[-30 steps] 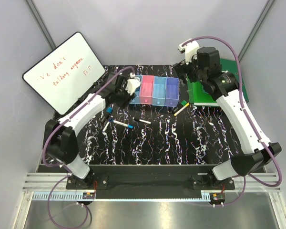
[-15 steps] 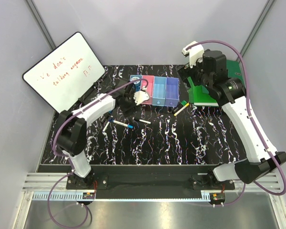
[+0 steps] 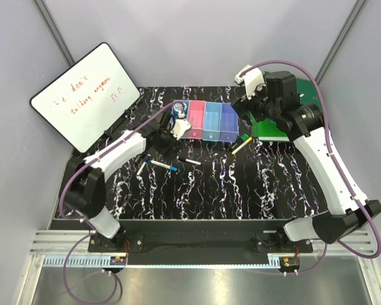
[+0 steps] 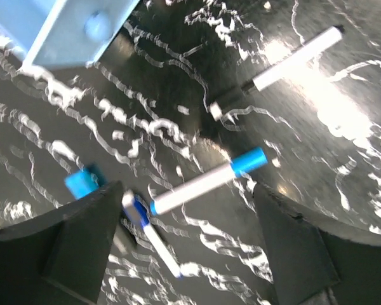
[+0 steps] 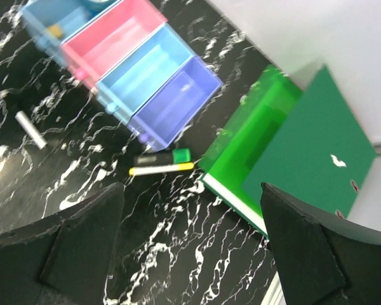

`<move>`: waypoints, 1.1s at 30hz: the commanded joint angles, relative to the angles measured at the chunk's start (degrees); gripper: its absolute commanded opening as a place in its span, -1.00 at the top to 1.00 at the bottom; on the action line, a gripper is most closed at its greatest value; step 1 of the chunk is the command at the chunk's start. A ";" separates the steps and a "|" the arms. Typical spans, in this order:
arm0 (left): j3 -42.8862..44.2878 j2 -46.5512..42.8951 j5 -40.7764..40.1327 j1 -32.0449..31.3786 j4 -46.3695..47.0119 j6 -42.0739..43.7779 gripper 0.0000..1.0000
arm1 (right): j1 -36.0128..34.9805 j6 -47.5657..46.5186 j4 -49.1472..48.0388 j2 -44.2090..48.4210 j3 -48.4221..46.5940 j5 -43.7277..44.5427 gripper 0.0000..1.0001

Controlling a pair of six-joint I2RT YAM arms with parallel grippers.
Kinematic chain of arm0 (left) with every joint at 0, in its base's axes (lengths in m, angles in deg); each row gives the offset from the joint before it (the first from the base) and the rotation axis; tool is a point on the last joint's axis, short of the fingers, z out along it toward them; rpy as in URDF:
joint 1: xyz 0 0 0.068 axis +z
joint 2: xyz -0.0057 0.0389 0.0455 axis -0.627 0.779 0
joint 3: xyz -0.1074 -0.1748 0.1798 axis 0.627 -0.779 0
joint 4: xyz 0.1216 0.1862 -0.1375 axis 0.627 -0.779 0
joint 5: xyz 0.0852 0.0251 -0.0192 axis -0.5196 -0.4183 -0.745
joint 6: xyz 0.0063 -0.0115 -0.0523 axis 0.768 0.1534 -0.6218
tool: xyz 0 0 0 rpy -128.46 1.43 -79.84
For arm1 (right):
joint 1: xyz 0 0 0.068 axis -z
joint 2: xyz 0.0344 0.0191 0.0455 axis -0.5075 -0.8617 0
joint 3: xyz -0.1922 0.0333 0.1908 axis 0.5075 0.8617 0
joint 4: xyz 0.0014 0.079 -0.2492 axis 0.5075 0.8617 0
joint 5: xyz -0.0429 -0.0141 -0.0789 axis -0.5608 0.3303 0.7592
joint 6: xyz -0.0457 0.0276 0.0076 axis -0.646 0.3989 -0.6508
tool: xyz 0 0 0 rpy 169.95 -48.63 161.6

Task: Sort the stationery into containers
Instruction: Pick up the pen from the center of the board.

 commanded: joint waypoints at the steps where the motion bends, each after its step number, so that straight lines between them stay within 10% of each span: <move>1: -3.09 -11.20 -0.38 1.70 1.30 -5.53 -0.87 | -1.63 -4.99 4.47 -1.61 0.20 -6.52 -0.91; 33: -21.29 -34.59 -2.67 19.90 4.47 -3.86 -0.98 | -17.80 -18.63 0.79 -44.32 -13.68 -11.62 -0.51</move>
